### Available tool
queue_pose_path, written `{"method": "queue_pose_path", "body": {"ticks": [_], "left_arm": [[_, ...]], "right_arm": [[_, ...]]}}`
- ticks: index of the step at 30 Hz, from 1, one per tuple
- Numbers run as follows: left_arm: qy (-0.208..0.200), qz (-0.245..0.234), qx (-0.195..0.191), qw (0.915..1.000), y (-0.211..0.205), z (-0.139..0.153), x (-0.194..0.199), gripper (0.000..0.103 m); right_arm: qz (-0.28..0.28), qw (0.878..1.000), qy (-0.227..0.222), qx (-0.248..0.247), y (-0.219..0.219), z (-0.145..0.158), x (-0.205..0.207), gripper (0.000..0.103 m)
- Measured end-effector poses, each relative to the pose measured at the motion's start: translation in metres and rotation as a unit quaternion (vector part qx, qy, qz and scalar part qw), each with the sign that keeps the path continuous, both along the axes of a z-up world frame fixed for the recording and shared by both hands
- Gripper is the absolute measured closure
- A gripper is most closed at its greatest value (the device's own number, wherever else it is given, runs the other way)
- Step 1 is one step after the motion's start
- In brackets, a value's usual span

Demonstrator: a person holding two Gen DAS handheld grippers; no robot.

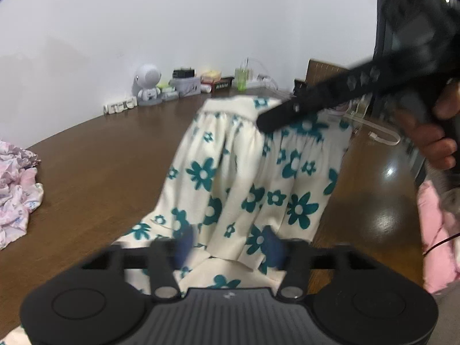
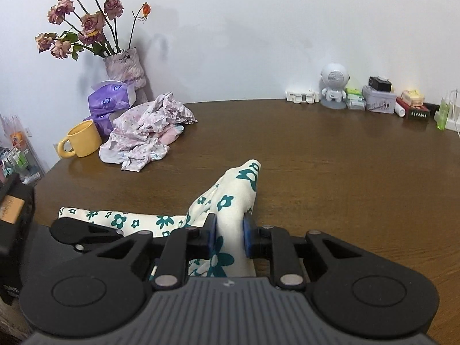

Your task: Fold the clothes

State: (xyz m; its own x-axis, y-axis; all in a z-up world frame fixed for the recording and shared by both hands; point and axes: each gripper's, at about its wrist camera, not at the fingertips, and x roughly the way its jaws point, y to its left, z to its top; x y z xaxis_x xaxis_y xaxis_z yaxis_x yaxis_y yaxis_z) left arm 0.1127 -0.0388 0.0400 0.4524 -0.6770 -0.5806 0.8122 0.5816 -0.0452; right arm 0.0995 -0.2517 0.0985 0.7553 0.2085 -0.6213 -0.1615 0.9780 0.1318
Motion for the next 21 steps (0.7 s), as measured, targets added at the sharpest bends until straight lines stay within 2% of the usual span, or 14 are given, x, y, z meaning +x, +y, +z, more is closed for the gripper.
{"method": "queue_pose_path", "body": {"ticks": [1,4,10,12,16,21], "left_arm": [[-0.001,-0.004,-0.004,1.0000,0.004,0.001,0.001,0.021],[0.008,-0.022,0.003,0.9997,0.006,0.004,0.010,0.022],[0.014,-0.069,0.031,0.9970,-0.019,-0.004,0.030,0.023],[0.022,-0.069,0.032,0.9969,-0.021,-0.009,0.035,0.024],[0.035,-0.070,0.028,0.9966,-0.024,-0.018,0.042,0.033],[0.034,-0.073,0.022,0.9965,-0.022,-0.020,0.043,0.037]], "right_arm": [[-0.001,1.000,0.000,0.000,0.001,0.001,0.000,0.085],[0.000,1.000,0.001,-0.006,0.003,0.001,0.001,0.085],[0.009,1.000,-0.001,-0.011,0.006,0.003,0.002,0.085],[0.012,1.000,-0.001,-0.014,0.008,0.004,0.002,0.085],[0.018,1.000,-0.001,-0.019,0.010,0.006,0.003,0.085],[0.021,0.999,0.000,-0.028,0.016,0.008,0.005,0.085]]}}
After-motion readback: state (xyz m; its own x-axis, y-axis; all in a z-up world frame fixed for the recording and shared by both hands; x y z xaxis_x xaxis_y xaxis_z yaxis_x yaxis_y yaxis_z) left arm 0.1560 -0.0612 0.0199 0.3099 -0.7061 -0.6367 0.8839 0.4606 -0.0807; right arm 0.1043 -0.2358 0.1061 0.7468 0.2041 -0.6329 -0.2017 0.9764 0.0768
